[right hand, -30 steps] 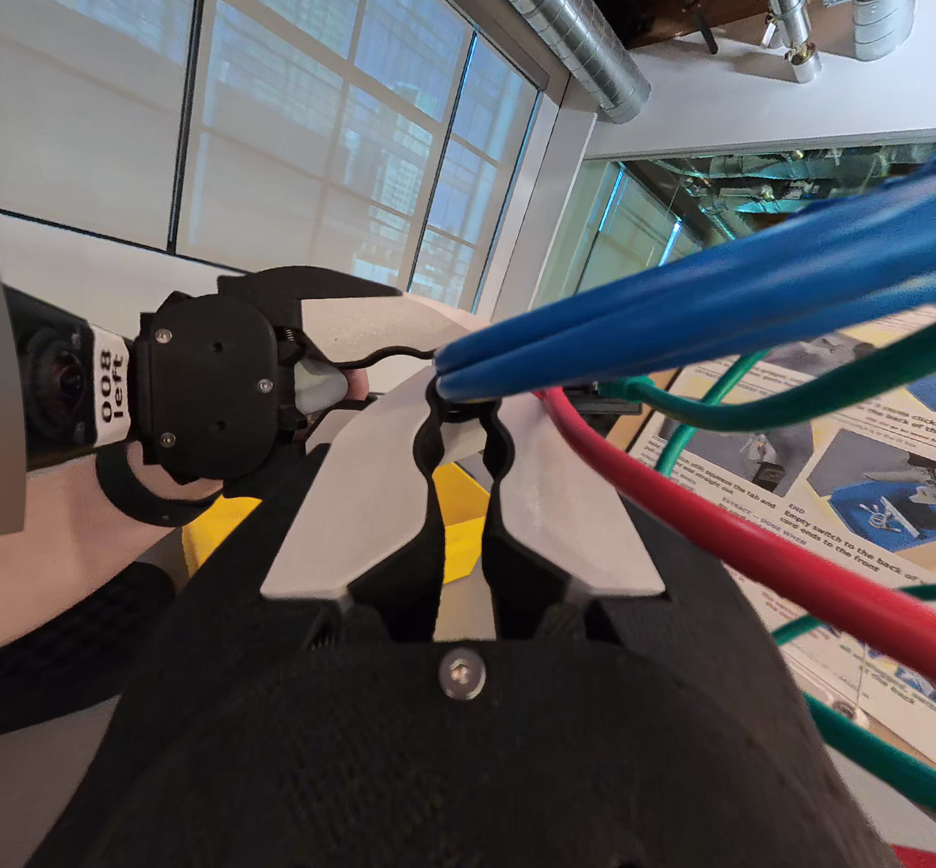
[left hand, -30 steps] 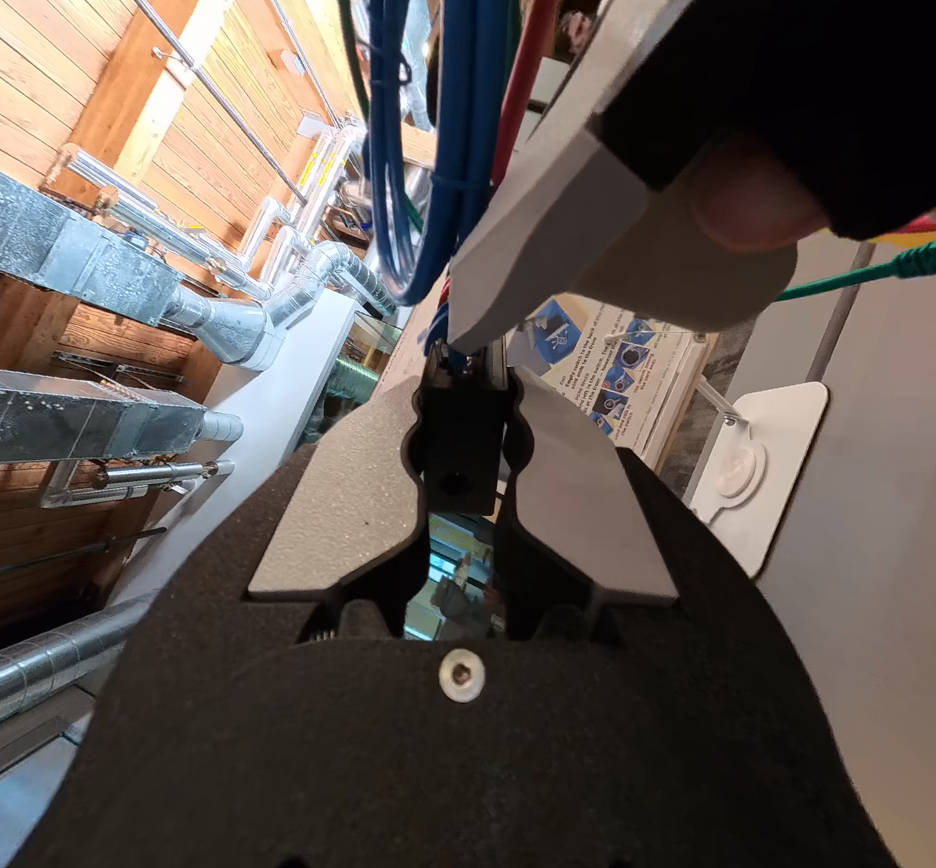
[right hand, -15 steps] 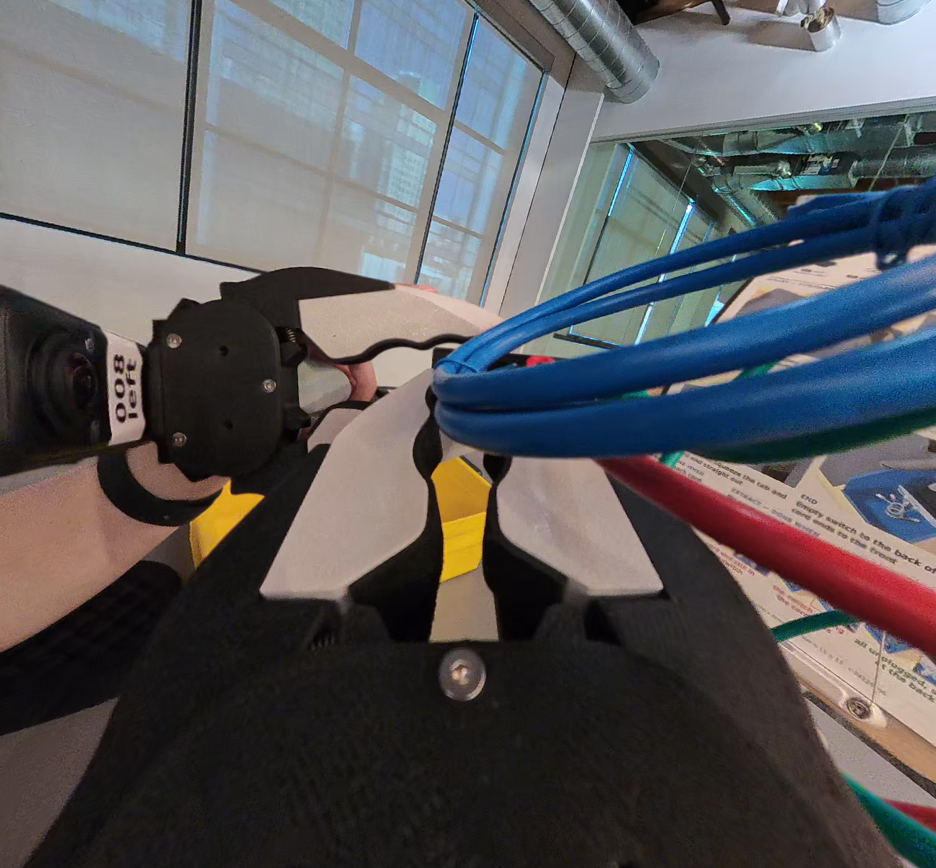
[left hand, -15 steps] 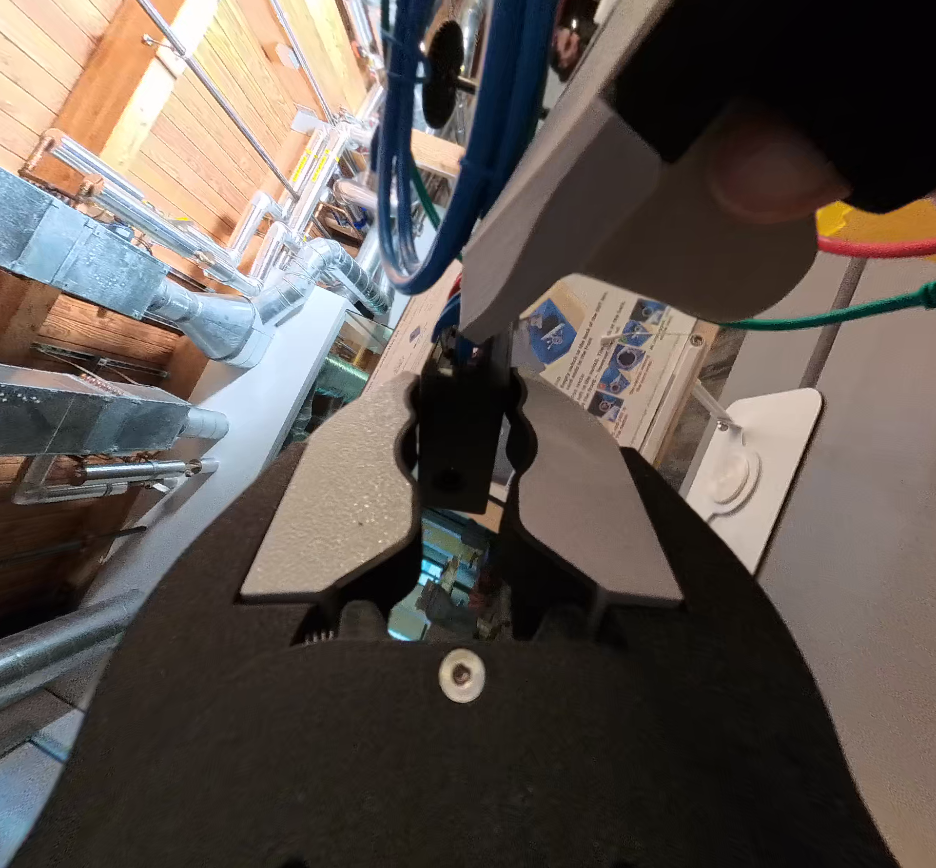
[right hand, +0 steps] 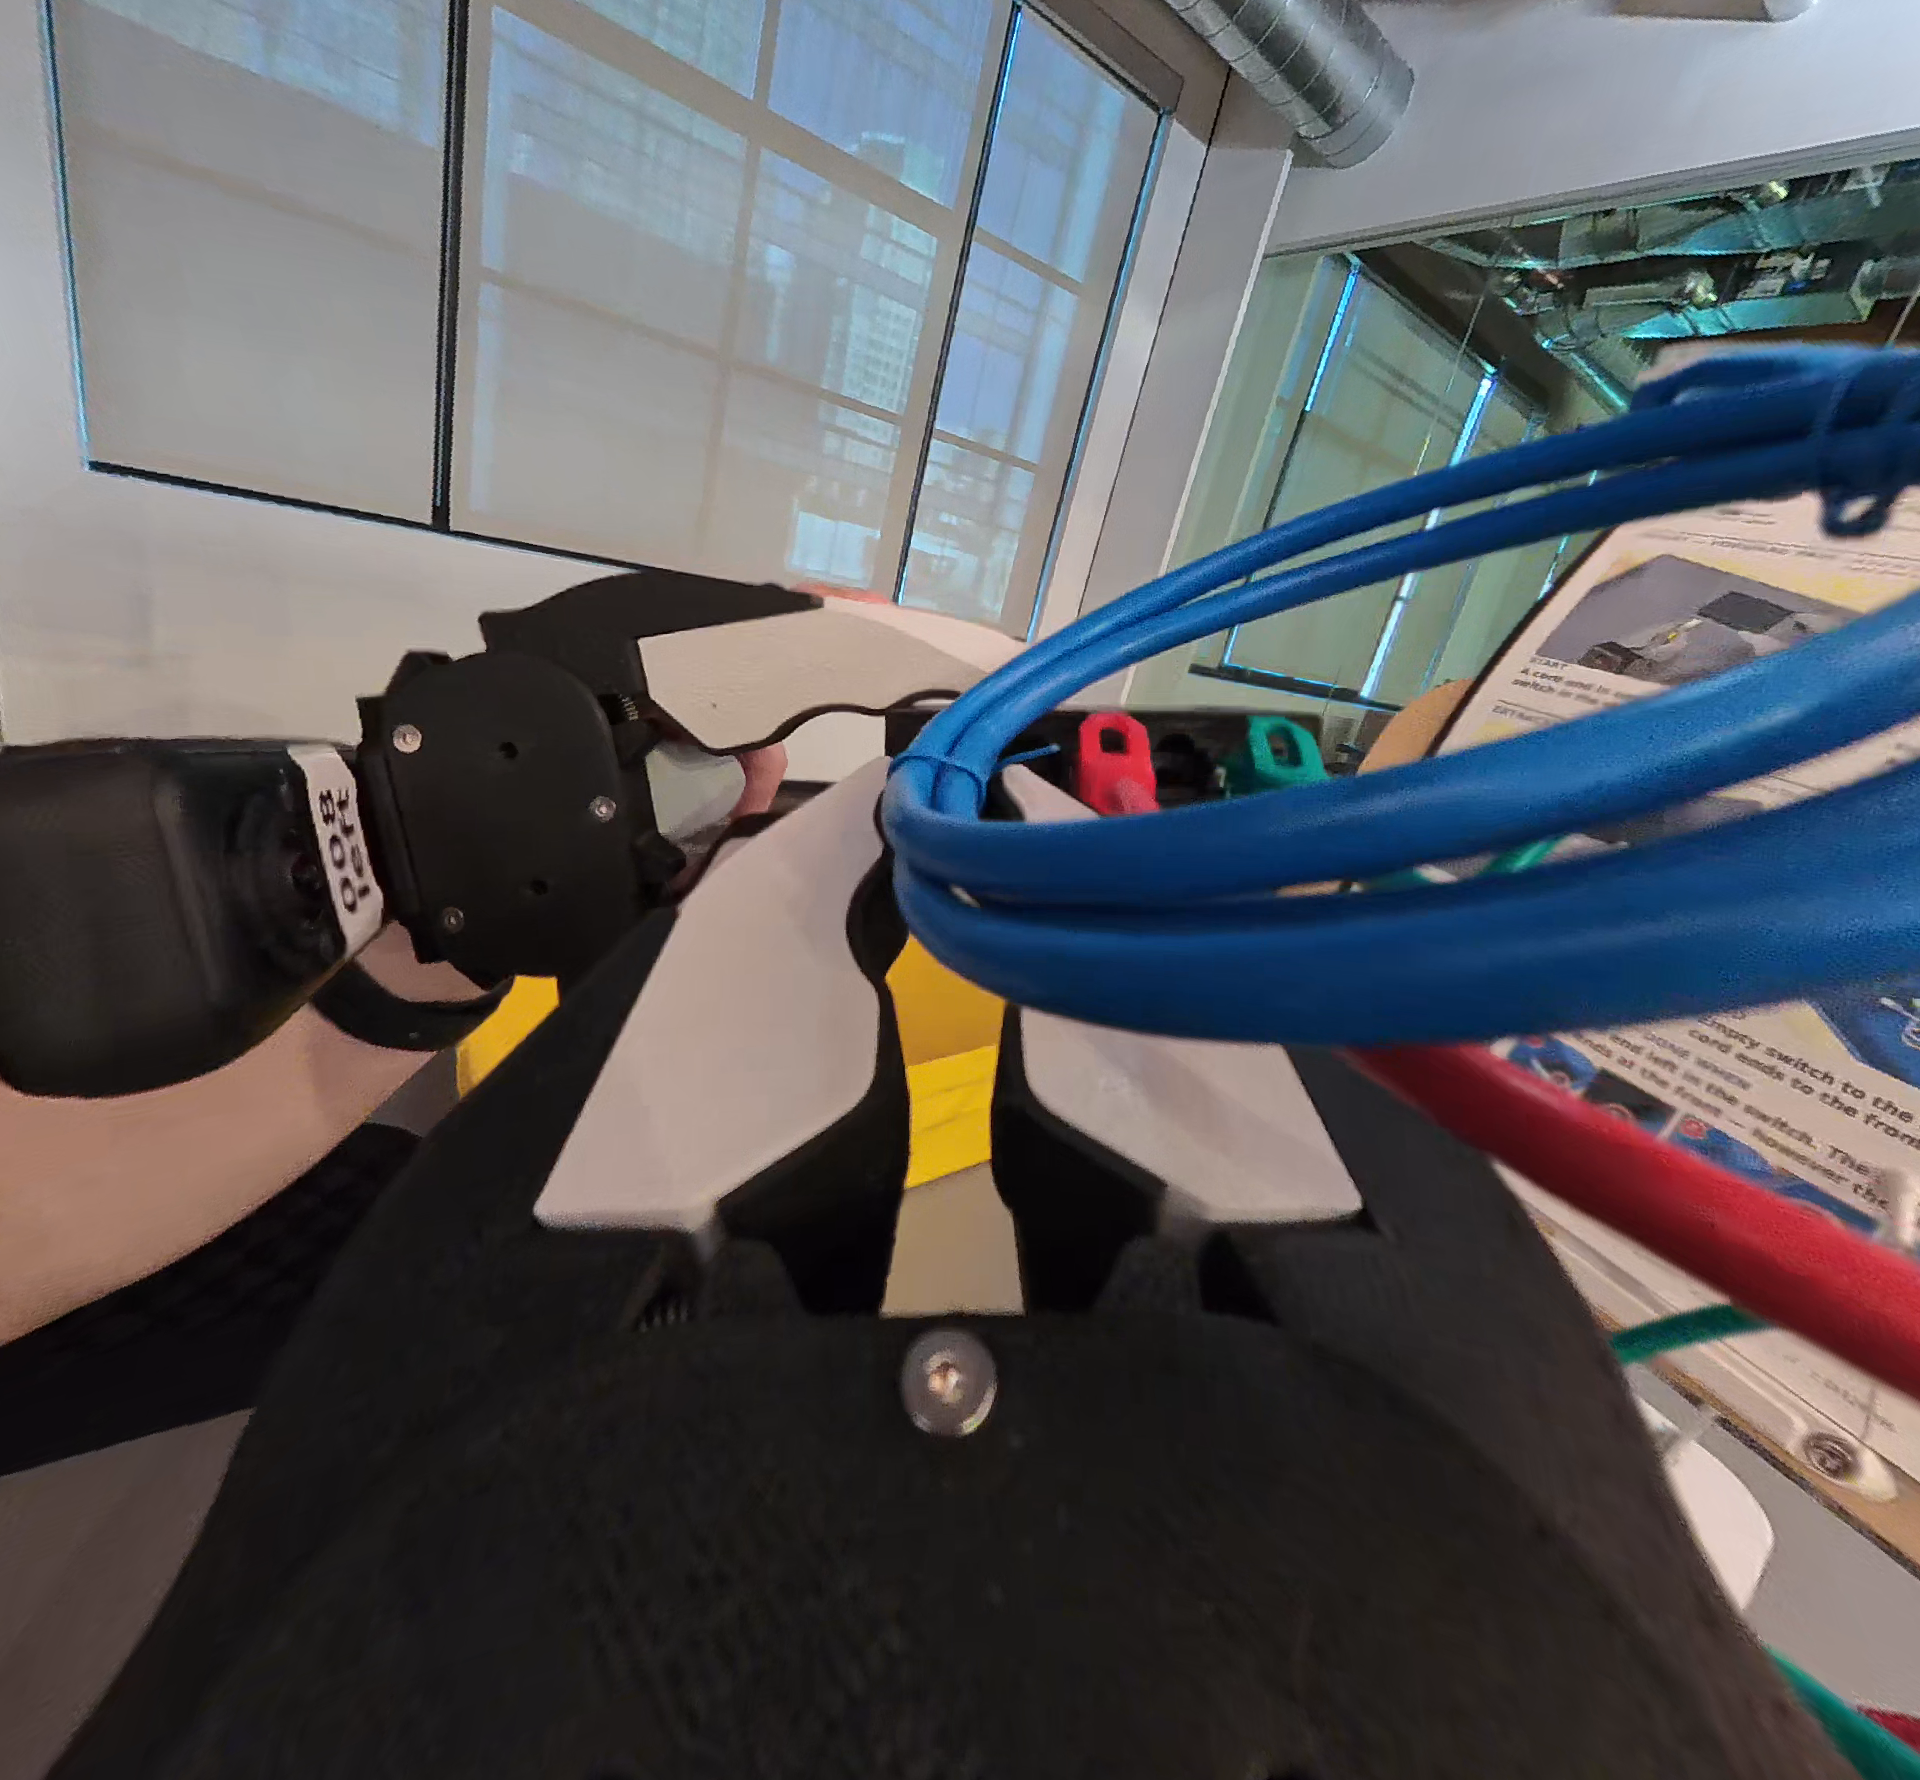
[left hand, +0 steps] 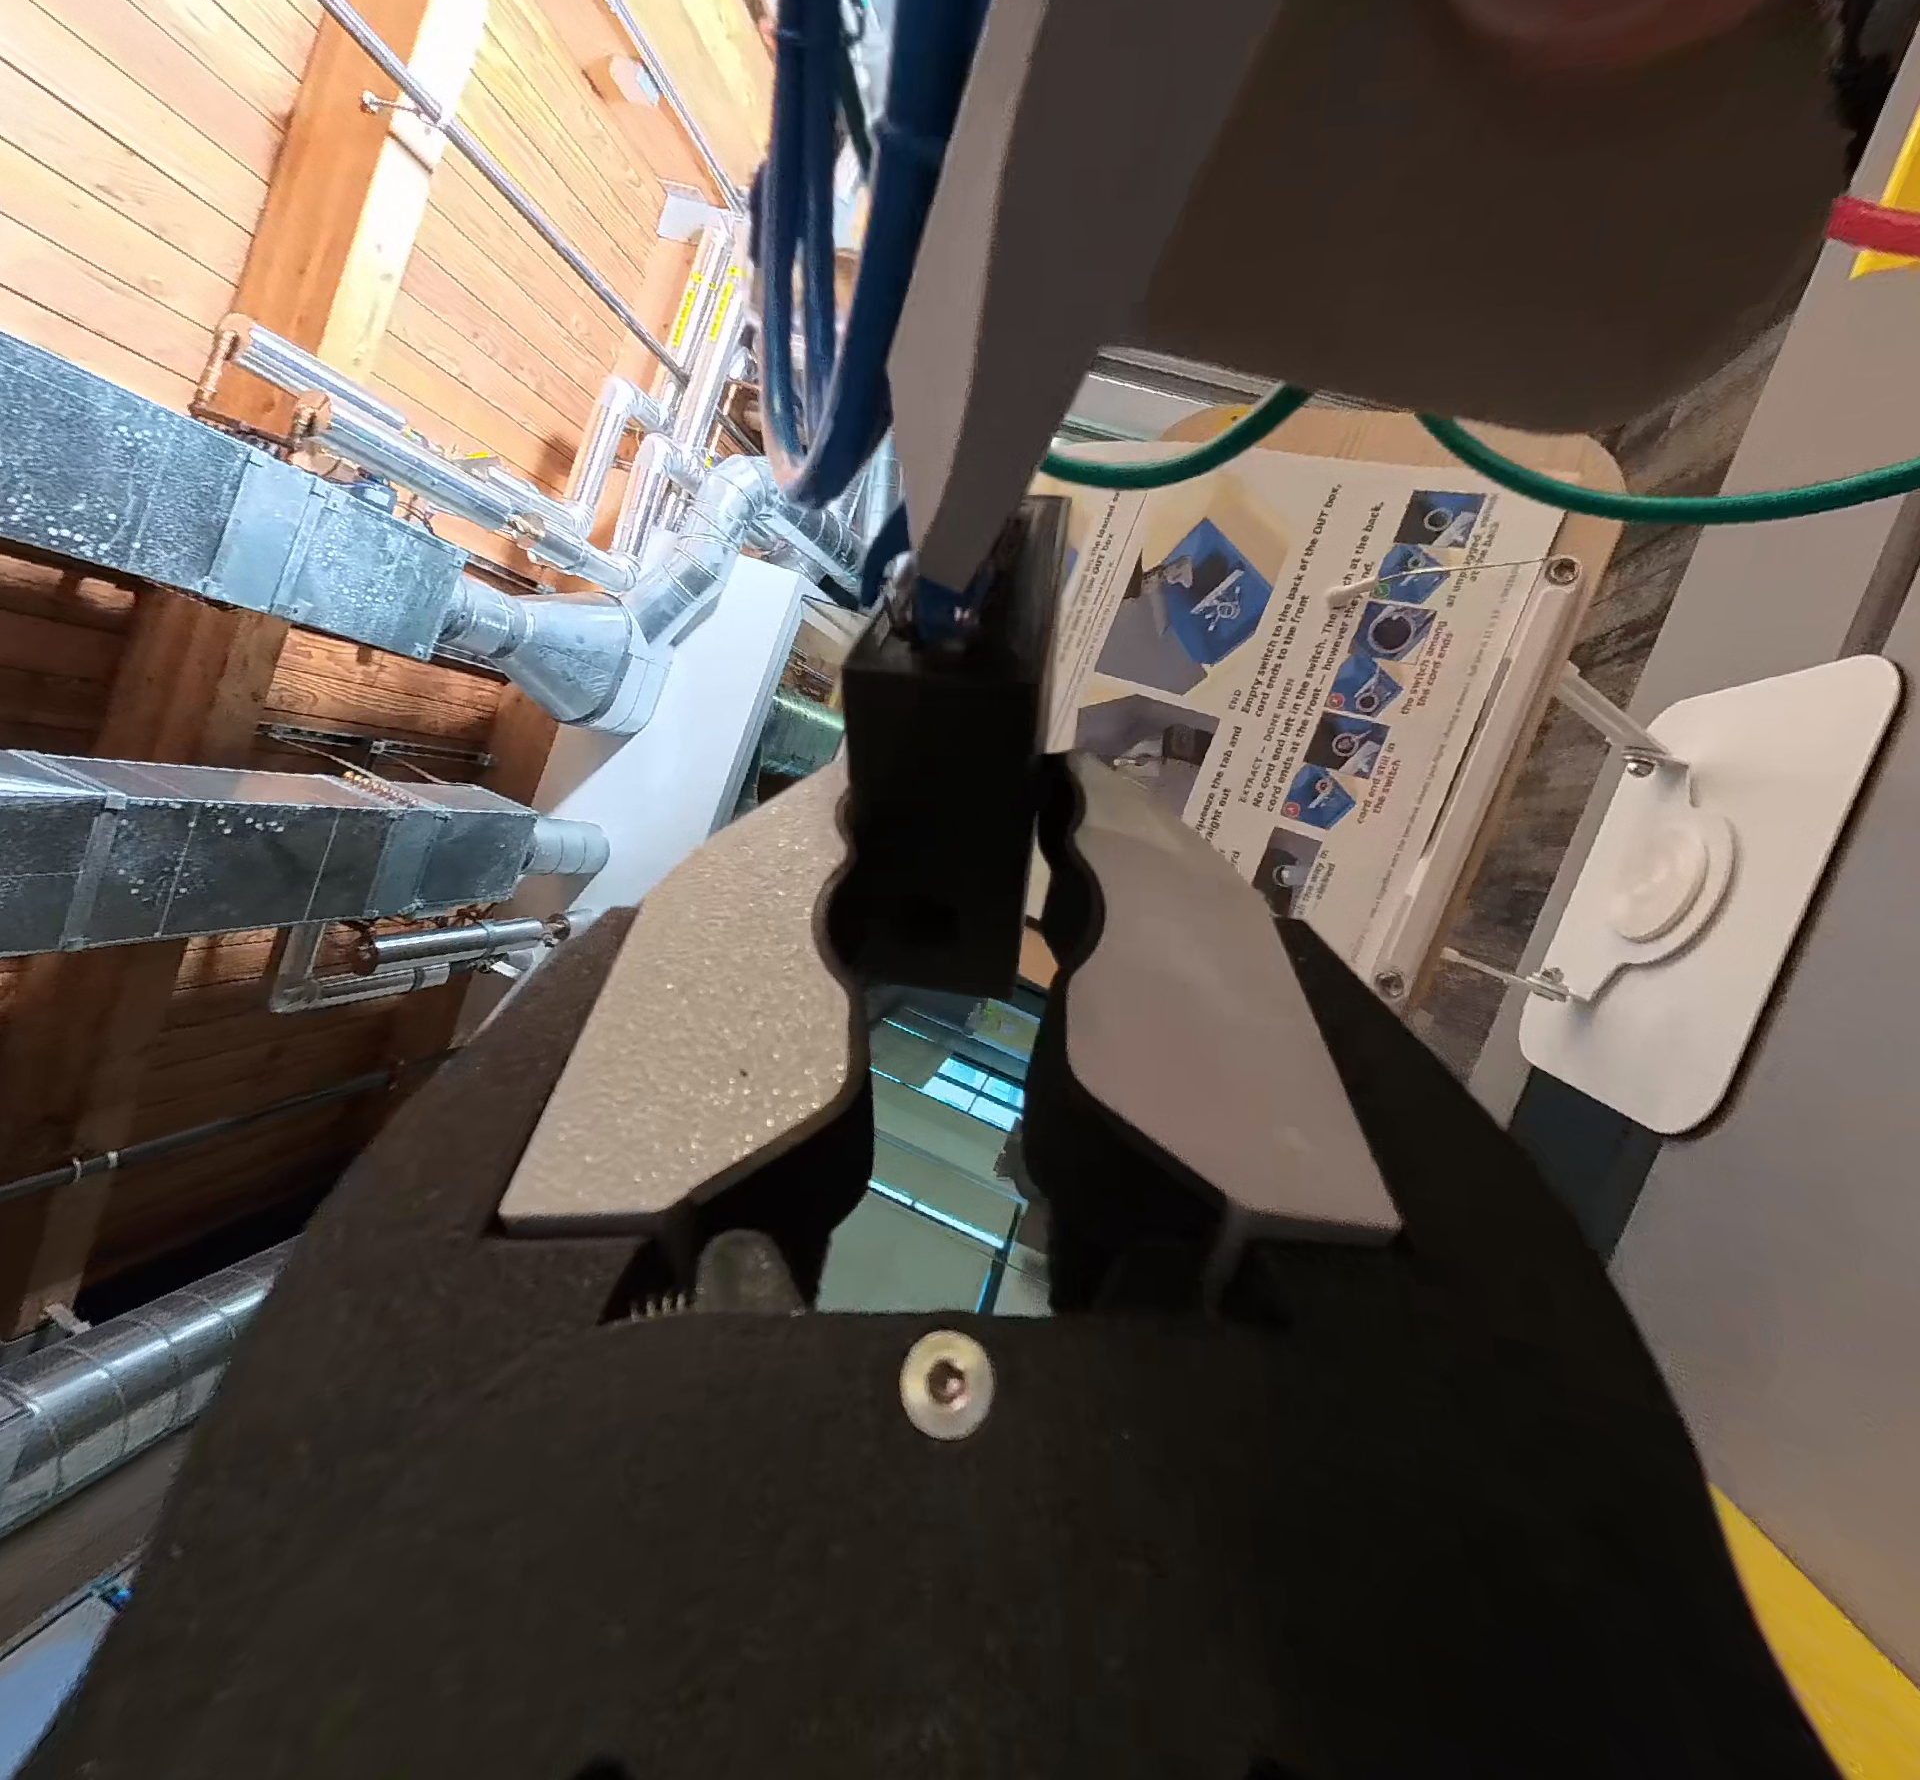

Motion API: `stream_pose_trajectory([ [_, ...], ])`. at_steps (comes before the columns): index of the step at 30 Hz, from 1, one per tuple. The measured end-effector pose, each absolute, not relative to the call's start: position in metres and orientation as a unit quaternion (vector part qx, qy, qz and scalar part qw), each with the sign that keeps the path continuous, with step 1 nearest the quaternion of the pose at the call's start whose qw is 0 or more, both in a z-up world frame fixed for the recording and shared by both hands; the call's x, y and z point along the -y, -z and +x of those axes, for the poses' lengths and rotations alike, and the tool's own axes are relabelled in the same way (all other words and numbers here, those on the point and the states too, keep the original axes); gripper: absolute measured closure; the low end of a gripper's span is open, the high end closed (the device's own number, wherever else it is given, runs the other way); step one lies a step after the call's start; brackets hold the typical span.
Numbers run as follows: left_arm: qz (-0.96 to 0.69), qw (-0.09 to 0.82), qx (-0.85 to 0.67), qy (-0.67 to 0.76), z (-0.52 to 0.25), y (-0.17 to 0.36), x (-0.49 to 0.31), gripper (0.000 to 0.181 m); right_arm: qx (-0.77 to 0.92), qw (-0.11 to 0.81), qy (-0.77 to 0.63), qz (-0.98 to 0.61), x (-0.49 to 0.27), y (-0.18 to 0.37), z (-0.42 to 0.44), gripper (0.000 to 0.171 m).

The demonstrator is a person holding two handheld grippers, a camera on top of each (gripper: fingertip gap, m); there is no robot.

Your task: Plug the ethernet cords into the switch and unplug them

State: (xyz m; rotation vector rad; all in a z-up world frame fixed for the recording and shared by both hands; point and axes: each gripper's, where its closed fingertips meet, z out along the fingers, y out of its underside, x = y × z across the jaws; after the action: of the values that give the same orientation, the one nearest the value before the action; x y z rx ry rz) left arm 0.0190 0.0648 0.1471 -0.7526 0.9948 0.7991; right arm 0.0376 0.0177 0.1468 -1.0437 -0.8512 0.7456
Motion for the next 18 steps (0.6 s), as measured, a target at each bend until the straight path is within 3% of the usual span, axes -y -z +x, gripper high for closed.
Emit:
stream_pose_trajectory([
  [18, -0.356, 0.741, -0.458, -0.338, 0.024, -0.138, -0.073, 0.15, 0.384, 0.716, -0.32, -0.487, -0.028, -0.143, 0.042, 0.158],
])
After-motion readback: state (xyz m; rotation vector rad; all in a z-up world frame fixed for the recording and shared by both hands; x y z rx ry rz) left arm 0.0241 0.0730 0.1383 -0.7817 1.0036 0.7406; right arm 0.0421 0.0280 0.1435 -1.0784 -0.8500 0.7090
